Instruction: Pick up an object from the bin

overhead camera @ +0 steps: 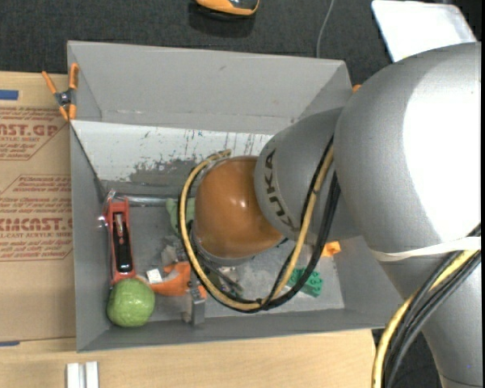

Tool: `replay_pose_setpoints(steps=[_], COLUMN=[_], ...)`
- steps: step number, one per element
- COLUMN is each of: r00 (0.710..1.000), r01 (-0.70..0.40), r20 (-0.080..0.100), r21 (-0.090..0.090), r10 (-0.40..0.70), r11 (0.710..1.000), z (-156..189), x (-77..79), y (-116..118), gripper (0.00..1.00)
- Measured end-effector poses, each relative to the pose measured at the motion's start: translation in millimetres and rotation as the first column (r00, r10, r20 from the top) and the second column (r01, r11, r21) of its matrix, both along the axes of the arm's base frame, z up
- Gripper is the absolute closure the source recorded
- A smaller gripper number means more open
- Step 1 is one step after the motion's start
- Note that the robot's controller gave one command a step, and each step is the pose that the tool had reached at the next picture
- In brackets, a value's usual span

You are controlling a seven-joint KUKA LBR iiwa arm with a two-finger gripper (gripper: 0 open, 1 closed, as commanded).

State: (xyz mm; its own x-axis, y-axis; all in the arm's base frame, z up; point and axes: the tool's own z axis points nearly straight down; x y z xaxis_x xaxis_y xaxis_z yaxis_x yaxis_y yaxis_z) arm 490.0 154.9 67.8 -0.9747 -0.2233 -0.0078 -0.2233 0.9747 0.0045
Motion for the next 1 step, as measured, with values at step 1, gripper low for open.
replay_pose_setpoints(steps=[1], r00=[0.994], r01=[-0.11], r20=[0.009], r21=[-0.001], r10=[0.11], r11=[0.994], z=[2.3], x=[-4.4], y=[-0.1], gripper=[1.0])
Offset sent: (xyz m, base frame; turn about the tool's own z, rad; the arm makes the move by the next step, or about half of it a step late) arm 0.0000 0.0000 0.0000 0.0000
